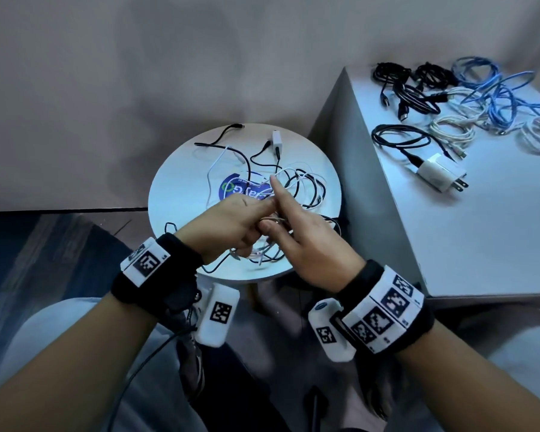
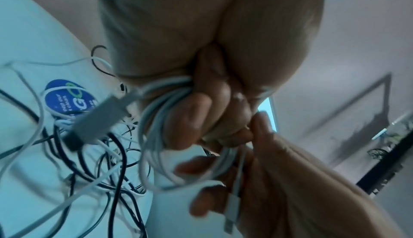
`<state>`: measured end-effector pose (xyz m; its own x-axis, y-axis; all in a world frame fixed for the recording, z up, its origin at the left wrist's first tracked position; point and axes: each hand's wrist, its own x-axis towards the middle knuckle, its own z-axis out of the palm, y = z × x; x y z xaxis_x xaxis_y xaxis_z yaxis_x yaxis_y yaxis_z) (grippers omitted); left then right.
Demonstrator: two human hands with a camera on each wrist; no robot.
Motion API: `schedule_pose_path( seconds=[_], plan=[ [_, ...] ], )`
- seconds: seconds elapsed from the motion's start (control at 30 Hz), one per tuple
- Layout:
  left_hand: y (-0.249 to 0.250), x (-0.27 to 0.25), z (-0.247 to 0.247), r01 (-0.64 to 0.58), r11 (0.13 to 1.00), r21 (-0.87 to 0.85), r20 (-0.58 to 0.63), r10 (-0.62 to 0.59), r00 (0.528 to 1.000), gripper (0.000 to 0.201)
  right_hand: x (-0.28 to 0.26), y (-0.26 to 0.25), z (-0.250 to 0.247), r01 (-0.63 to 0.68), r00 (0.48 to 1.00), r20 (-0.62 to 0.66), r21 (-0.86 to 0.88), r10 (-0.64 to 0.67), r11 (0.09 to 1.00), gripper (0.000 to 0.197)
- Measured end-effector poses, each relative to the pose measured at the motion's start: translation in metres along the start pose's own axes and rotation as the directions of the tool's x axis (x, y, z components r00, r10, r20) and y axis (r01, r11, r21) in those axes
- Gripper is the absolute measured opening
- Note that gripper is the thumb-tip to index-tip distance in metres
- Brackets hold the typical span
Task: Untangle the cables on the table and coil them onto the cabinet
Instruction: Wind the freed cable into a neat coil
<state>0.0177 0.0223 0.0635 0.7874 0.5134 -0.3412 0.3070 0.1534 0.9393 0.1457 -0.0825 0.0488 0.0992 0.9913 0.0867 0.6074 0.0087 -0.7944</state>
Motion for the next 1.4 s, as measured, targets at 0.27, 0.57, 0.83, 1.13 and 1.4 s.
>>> schedule_pose_path(
  seconds=[0.27,0.57,0.83,1.13,1.4],
  plan=[
    [-0.006,0.004,-0.002,-0.01,0.999,-0.041,-0.061,0.007,0.998,0.048,0.008,0.006,-0.003,-0.129,0.991,-0.008,0.201,0.134,0.971,0.03],
    [-0.011,0.005,-0.006,-0.181,0.938,0.295,-0.261,0.261,0.929,0.046,0.014,0.013,0.0,-0.233,0.969,-0.016,0.27,0.246,0.934,0.038],
    [-0.002,-0.002,-0.034,-0.093,0.985,0.147,-0.133,0.113,0.985,0.009,0.014,0.027,-0.019,-0.233,0.947,-0.194,0.14,0.258,0.962,0.036],
    [-0.007,-0.001,-0.011,-0.309,0.924,0.225,-0.193,0.354,0.915,0.008,0.011,0.017,-0.017,-0.279,0.933,-0.058,0.502,0.354,0.818,0.036],
    [-0.021,0.01,-0.01,-0.232,0.955,0.185,-0.156,0.261,0.953,0.043,0.009,0.007,-0.013,-0.241,0.957,0.034,0.639,0.287,0.731,0.032]
  ],
)
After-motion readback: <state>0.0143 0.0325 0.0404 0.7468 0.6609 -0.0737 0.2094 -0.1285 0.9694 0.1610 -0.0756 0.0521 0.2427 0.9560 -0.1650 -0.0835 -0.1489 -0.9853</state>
